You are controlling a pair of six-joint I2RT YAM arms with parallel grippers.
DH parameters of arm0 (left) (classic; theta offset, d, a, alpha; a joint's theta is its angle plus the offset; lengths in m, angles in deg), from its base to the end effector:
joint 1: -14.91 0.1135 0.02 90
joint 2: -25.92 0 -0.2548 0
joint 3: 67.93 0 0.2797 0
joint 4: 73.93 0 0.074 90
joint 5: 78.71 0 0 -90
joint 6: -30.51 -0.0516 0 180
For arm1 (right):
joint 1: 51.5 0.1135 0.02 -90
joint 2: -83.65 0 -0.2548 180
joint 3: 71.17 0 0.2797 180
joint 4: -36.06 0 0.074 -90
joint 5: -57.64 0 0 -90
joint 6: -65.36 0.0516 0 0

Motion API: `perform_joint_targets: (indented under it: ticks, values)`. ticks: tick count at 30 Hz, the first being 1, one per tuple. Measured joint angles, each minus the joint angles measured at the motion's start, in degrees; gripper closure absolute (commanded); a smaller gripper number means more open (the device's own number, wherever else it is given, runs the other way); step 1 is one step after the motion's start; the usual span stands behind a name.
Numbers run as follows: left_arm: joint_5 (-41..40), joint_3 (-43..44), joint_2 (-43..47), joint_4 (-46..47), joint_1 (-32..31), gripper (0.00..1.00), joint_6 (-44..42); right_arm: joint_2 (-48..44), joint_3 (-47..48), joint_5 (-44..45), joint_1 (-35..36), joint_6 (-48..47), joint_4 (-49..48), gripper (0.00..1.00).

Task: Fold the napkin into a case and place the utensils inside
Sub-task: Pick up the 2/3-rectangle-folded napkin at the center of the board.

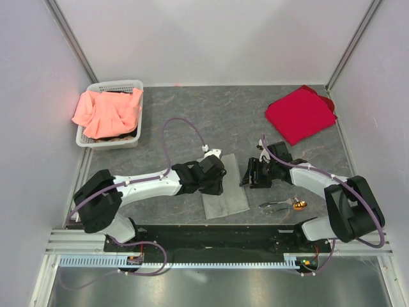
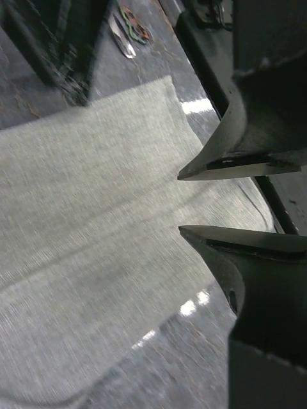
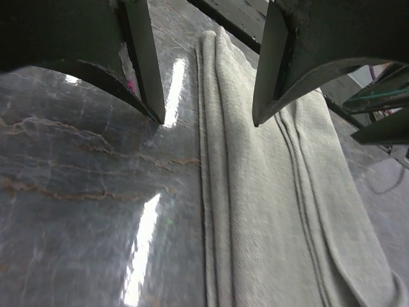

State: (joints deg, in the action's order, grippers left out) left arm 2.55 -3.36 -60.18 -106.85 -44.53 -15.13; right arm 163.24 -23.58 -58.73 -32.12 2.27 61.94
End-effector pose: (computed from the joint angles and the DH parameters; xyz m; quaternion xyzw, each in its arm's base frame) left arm 0.1773 -0.2849 0.1634 0.1015 0.9443 -0.1948 0.2449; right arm 0.2519 0.1129 0.1141 -0.0015 0.9378 0.3074 0.1615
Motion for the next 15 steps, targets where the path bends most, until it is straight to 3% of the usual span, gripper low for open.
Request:
perform_joint_targets:
  ticks: [7, 15]
  values:
    - [5.0, 0.6, -2.8, 5.4, 0.6, 0.48, 0.1, 2.8, -1.8, -5.3, 0.8, 0.1, -5.2, 0.42]
    - [7.4, -1.3, -2.7, 10.2, 1.2, 0.41, -0.3, 4.0, -7.4, -10.0, 1.8, 6.6, -15.6, 0.73]
